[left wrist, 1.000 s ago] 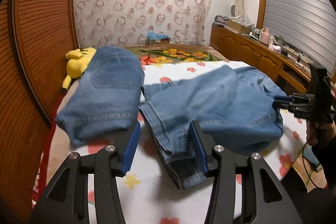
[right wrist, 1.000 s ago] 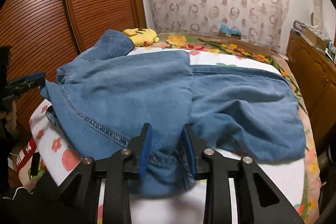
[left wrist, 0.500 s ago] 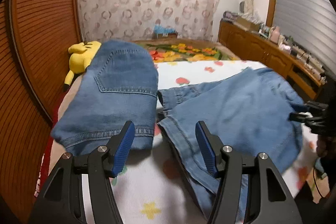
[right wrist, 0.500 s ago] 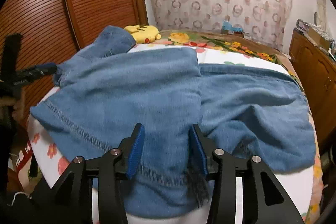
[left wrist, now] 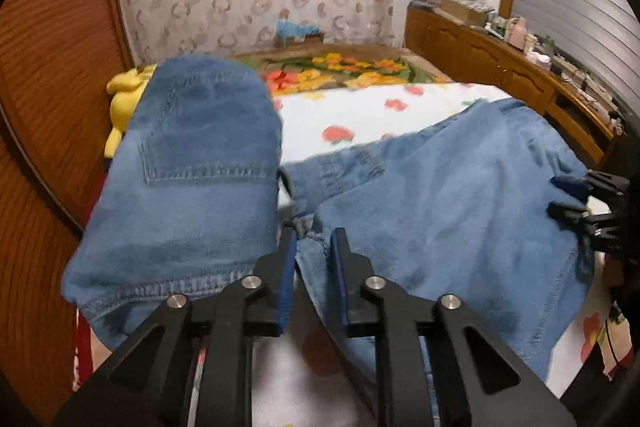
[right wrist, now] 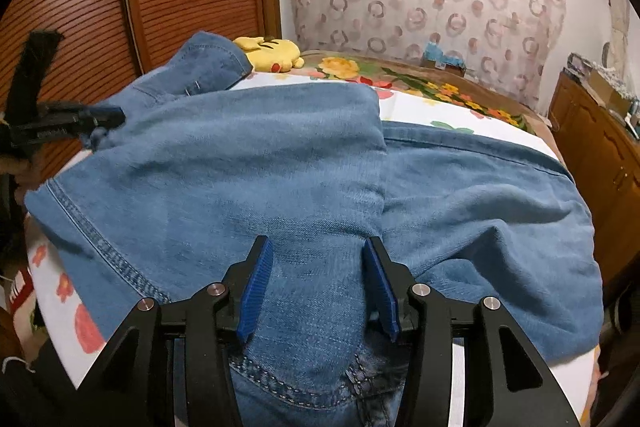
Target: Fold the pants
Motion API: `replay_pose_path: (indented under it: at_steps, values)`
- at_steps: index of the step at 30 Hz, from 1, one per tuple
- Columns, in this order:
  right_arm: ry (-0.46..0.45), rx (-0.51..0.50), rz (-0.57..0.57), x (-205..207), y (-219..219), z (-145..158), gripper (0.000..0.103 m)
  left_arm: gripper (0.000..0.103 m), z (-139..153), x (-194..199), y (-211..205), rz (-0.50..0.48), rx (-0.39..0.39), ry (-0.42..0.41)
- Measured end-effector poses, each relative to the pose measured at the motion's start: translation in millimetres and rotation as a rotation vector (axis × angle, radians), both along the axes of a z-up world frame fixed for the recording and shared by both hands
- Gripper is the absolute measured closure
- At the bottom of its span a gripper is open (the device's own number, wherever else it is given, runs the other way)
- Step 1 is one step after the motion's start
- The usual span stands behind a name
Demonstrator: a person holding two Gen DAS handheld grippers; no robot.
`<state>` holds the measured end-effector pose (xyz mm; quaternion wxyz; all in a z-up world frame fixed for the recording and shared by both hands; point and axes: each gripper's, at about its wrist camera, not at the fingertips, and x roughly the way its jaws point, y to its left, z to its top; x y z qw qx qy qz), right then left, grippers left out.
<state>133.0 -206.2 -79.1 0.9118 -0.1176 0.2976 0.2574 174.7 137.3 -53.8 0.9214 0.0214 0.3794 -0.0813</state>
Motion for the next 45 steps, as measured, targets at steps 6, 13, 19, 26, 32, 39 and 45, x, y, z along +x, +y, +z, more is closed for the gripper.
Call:
replay_pose_path:
  at_steps: [6,13,19,26,32,39,45]
  values:
    - [0.010,0.011,-0.002,4,-1,5,0.054,0.095,35,2,-6,-0.027,0.015,-0.072]
    - [-0.019,-0.009,-0.015,-2,3,4,0.054,0.095,66,21,5,0.027,0.026,-0.138]
    - [-0.028,-0.007,-0.030,-6,1,4,0.054,0.094,60,39,14,0.064,0.030,-0.099]
    - [-0.021,-0.004,-0.032,-8,0,3,0.054,0.053,42,21,9,0.069,0.038,-0.083]
    - [-0.018,-0.007,-0.032,-5,-2,5,0.054,0.052,23,-1,-12,0.024,0.045,-0.048]
    - [-0.016,-0.013,-0.034,-4,0,5,0.054,0.052,8,-32,-33,-0.013,0.031,-0.030]
    - [-0.015,-0.014,-0.033,-3,-1,5,0.054,0.052,-12,-60,-29,0.004,-0.029,0.017]
